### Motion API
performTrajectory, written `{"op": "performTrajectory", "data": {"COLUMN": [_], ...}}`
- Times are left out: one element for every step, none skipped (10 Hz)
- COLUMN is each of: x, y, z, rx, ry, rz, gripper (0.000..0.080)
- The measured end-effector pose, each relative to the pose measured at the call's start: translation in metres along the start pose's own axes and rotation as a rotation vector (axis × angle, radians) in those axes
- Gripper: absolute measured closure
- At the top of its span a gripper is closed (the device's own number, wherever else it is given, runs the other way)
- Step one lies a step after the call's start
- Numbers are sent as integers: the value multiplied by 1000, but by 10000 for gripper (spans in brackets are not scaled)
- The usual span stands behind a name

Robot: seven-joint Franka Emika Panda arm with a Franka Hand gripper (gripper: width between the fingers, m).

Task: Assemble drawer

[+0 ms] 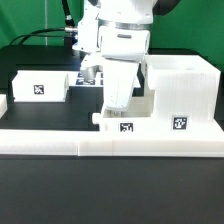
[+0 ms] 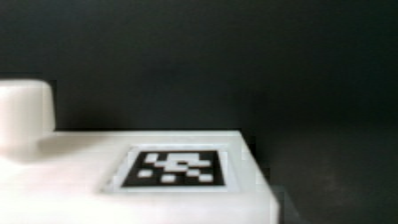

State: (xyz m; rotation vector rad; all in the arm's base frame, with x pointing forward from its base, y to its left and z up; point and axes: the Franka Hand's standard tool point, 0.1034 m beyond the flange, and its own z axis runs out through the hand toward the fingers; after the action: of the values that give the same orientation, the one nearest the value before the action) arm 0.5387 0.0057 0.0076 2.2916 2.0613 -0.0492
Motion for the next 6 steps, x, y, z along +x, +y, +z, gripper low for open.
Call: {"op": "performTrajectory", "data": {"x": [0,0,0,0,0,0], "y": [0,0,0,0,0,0], "z": [0,0,0,0,0,0], "rx": [0,0,0,0,0,0], "ry": [0,0,0,0,0,0], "rz": [0,1,1,1,1,1], "gripper": [755,755,755,755,755,755]}}
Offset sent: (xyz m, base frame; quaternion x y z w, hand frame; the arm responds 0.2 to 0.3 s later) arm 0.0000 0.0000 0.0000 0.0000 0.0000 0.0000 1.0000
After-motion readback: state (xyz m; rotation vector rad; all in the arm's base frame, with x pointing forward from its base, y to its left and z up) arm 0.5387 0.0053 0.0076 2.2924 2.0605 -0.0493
